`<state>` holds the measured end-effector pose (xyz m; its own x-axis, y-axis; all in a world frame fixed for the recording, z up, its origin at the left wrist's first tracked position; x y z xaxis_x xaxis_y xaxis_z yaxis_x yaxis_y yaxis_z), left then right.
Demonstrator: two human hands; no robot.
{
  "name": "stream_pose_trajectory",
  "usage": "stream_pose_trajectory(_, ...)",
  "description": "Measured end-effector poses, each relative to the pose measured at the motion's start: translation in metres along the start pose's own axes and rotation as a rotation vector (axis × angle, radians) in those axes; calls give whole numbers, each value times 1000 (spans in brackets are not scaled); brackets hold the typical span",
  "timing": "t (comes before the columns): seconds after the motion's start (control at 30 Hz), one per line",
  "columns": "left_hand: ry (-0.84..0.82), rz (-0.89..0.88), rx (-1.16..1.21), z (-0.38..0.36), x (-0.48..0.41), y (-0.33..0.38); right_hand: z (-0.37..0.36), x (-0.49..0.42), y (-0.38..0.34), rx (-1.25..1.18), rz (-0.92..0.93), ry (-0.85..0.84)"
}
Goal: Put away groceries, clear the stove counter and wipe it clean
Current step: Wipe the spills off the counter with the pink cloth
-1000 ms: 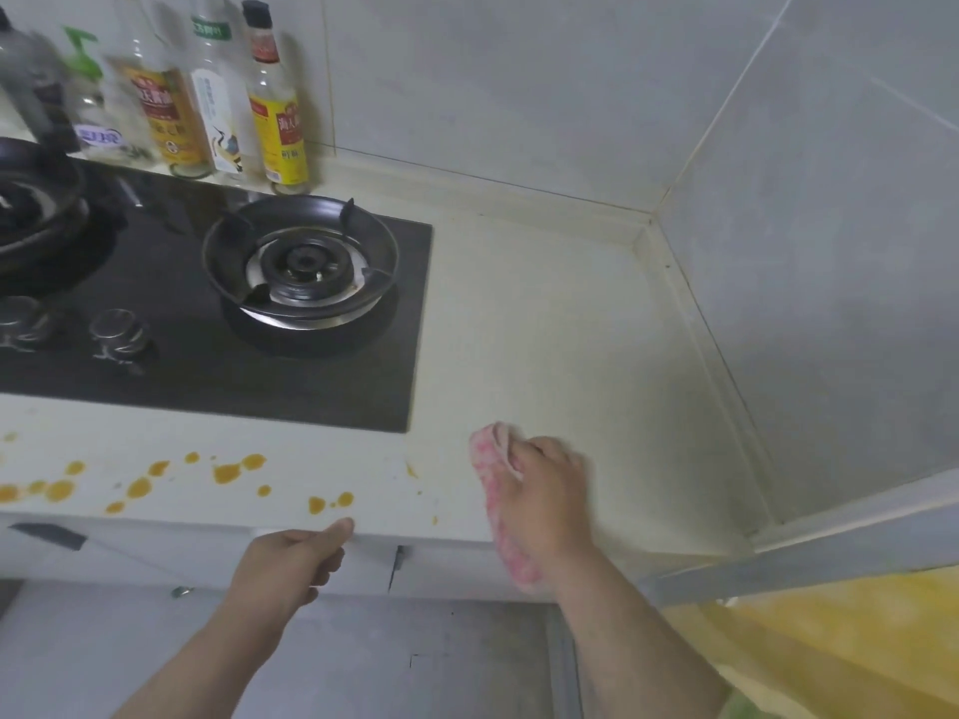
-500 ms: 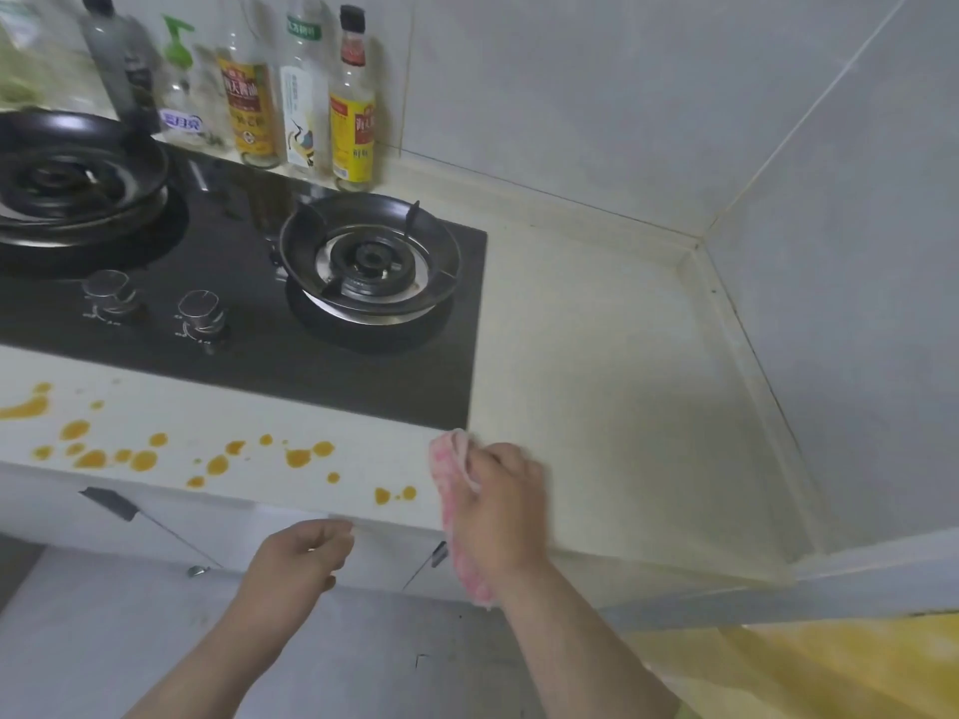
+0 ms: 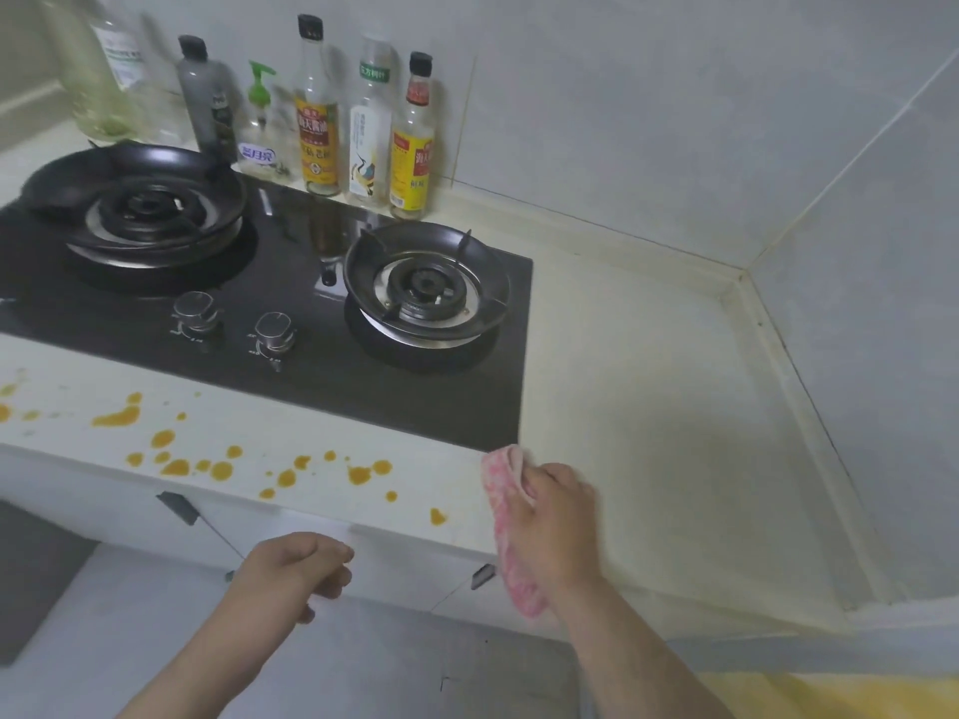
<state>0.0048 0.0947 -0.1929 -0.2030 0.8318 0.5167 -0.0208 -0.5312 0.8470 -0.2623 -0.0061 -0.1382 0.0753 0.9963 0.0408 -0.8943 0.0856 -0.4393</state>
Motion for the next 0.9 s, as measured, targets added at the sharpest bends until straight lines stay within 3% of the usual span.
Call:
stream_pose_trajectory(0.33,129,-102,43,54,1,37,1,-2,-3,111,12,57)
stream_pose_trajectory(0.6,143,-157,94,31,-14,81,-32,-11,-56,-1,219,-87)
stream_pose_trajectory(0.7,211,-172,72,35,-22,95,-40,-13,-71,19,303,-56)
stream_pose_trajectory(0.9,234,-194,19,44,-32,125,-41,-15,-68,64,274,43)
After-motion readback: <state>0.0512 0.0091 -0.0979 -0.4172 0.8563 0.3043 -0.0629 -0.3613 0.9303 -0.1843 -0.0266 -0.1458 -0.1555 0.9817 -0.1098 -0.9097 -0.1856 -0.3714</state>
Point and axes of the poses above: each hand's wrist, its own x-axis away from the middle knuckle, its own z-axis out of the back of the hand, y = z × x, the point moved 10 cm from there along -x, towards the middle knuckle, and after that the axes turned 2 degrees about -z, right-handed, at the moved point
